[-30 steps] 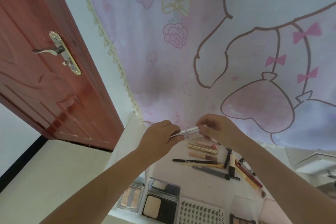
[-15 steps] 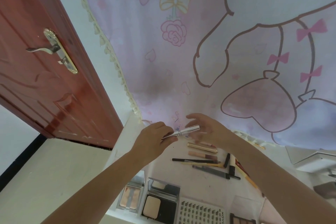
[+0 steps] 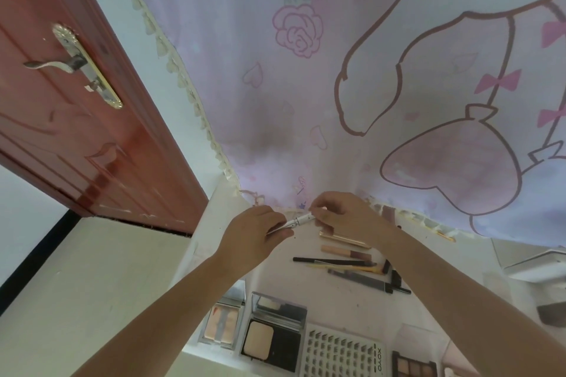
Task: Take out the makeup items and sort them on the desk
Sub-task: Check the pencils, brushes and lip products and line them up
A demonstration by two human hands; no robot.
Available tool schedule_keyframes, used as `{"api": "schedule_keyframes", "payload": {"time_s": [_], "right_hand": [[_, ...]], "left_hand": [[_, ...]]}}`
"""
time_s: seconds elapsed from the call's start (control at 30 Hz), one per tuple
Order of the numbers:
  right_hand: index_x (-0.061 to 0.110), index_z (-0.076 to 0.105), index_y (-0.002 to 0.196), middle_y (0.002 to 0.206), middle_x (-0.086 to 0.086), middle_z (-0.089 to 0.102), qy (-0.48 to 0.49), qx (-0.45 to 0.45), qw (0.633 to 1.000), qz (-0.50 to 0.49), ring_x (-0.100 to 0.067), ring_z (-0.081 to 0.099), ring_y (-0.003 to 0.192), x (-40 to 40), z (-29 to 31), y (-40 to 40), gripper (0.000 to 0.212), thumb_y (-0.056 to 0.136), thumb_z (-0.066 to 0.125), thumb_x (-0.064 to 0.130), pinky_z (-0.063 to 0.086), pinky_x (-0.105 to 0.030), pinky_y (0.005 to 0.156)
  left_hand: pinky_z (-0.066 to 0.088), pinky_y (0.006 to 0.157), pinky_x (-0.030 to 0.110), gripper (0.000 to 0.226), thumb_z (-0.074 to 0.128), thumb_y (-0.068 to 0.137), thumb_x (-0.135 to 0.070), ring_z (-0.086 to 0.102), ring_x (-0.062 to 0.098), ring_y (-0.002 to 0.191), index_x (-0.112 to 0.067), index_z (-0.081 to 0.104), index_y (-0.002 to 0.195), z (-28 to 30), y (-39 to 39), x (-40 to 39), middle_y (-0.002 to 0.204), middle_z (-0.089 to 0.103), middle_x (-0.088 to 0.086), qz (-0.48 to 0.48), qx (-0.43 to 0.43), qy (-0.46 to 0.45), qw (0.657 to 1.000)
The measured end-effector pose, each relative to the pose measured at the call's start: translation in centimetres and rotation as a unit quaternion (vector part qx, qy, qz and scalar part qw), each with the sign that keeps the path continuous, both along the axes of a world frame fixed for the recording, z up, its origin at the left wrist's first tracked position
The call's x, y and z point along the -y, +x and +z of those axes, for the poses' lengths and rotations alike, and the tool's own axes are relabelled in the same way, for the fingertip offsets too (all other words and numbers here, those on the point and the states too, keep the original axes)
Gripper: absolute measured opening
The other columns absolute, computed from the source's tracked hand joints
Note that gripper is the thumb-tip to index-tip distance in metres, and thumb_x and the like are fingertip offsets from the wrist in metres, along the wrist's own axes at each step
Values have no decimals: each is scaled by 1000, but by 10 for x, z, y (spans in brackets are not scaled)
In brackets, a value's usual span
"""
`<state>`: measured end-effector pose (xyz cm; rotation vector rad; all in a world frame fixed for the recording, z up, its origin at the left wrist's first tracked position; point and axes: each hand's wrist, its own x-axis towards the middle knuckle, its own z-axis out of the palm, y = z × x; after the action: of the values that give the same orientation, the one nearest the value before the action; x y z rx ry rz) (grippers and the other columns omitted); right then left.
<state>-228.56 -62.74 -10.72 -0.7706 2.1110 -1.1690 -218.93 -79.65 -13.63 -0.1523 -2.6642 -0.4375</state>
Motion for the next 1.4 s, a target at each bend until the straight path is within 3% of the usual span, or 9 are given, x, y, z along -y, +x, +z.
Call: {"api": "schedule_keyframes", "payload": {"time_s": [0.1,0.17,0.27,0.33,0.47,0.57,0.93,1.07,1.4], "right_hand": [[36,50,102,90,14,58,-10,33,999,16,-7,60,87,1,-9,-4,37,85,58,4,50,-28,85],[31,44,118,101,15,53,1,42,999,7,-13,56,101,1,-16,-7,46,84,59,3,47,-31,95],[12,45,127,102,1,57,22,72,995,-68,-15,54,97,-2,-34,-10,40,88,54,5,46,-28,90],[11,43,129,104,-8,59,63,76,990,-104,-14,53,95,-11,-49,-10,42,89,54,9,42,-23,86],[6,44,129,90,3,53,148,52,982,-102,-15,51,95,-36,-86,-7,40,90,51,10,39,-25,93],[6,53,121,104,-7,59,216,28,973,-83,-25,58,102,-53,-103,-3,30,91,49,12,40,-22,80],[8,64,103,105,-8,64,346,-157,923,-58,-26,54,104,-57,-132,1,24,88,45,13,45,-32,82],[10,58,113,115,-7,57,407,-205,889,-47,-25,49,109,-54,-133,-2,28,92,40,17,42,-30,83],[10,54,118,126,-7,50,487,-207,849,17,-23,43,116,-53,-134,-12,29,92,42,15,41,-31,89]], "left_hand": [[24,46,7,34,48,74,-42,43,6,40,-19,63,56,-9,-2,5,45,50,-8,9,19,-5,1000],[12,42,2,30,56,74,-40,33,3,41,-18,62,53,-19,-6,12,42,49,-8,21,58,-13,998],[23,46,12,23,67,78,-28,37,8,53,-12,66,61,-43,-12,25,49,59,0,83,114,-20,990],[36,62,26,27,55,91,-29,45,18,69,-6,68,83,-55,-19,31,76,69,10,156,213,2,964],[43,80,31,36,39,97,-31,58,28,97,-1,58,103,-72,-34,34,104,64,14,229,372,3,900],[44,85,31,35,40,97,-30,57,27,106,-1,55,110,-86,-43,31,113,61,13,254,422,12,870],[44,90,31,32,45,96,-24,55,28,113,-3,55,118,-106,-46,26,121,58,12,278,452,-7,847],[44,88,31,31,45,96,-22,56,28,112,-2,53,118,-108,-41,25,120,58,13,281,445,1,850],[44,80,31,30,38,96,-21,57,28,106,-3,50,117,-100,-28,20,116,59,12,255,437,-12,862]]}}
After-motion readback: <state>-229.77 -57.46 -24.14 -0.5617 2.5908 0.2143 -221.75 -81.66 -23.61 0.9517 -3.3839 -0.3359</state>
